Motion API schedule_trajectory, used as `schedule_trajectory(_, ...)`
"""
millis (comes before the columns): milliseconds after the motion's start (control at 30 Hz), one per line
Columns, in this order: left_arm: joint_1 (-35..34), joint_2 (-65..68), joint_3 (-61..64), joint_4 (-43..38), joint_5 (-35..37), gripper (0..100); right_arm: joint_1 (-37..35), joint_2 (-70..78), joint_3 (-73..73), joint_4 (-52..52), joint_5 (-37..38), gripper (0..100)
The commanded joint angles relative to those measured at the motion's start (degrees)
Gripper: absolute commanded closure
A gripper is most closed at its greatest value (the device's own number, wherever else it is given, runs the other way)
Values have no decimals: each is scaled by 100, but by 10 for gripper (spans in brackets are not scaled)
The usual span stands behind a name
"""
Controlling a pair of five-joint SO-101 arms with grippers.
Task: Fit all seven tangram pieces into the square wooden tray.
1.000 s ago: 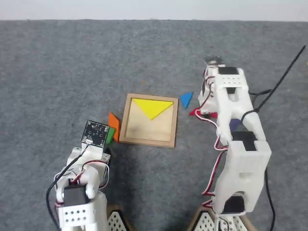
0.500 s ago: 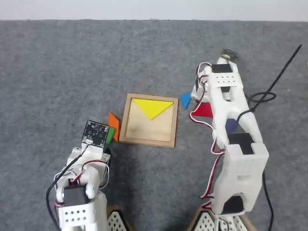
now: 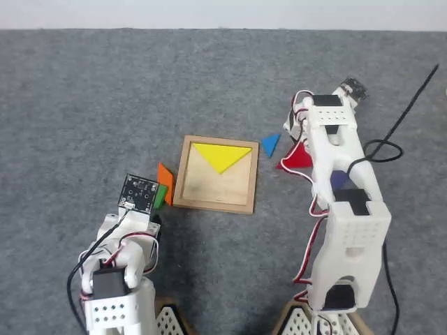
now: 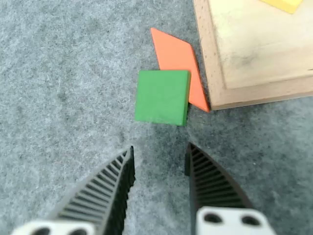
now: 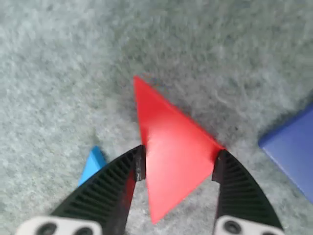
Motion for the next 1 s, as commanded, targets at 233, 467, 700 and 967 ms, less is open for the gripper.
schedule_trajectory(233, -35, -9, -40, 26, -53, 832, 110, 31, -193, 277, 835, 634)
schedule_trajectory(467, -35, -9, -40, 26, -53, 832, -497, 22, -756, 980, 1363, 634)
schedule_trajectory(700, -35, -9, -40, 26, -53, 832, -734, 295, -879, 374, 897, 634)
schedule_trajectory(967, -35, -9, -40, 26, -53, 832, -136, 1411, -2084, 1156, 1134, 662)
